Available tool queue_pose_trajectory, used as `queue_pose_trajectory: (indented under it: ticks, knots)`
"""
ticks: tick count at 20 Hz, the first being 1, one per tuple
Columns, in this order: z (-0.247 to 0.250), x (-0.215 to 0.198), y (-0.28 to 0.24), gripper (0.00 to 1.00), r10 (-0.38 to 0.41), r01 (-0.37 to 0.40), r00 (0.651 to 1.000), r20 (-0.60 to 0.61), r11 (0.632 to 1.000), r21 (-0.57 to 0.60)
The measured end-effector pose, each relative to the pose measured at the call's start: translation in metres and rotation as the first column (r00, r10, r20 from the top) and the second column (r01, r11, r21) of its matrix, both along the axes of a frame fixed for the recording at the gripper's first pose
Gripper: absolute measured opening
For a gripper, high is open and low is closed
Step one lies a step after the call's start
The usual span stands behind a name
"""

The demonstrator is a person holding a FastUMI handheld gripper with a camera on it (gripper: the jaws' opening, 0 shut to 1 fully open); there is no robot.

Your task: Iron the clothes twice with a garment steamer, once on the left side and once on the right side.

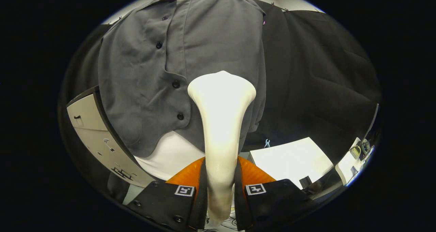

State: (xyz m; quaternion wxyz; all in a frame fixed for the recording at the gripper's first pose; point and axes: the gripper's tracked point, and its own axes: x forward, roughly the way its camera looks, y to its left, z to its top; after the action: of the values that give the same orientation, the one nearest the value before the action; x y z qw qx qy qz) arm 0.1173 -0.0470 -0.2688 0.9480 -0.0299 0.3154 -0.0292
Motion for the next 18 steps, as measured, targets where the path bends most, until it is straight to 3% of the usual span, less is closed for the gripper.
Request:
queue_pose_trajectory:
  ticks: [6,13,18]
  knots:
    - [0.076,-0.016,0.019,0.41,0.024,-0.024,0.988,0.153,1.0,0.0]
    - [0.195,-0.051,0.057,0.41,0.075,-0.079,0.943,0.325,0.997,-0.001]
    - [0.251,-0.086,0.079,0.41,0.101,-0.104,0.913,0.395,0.994,-0.014]
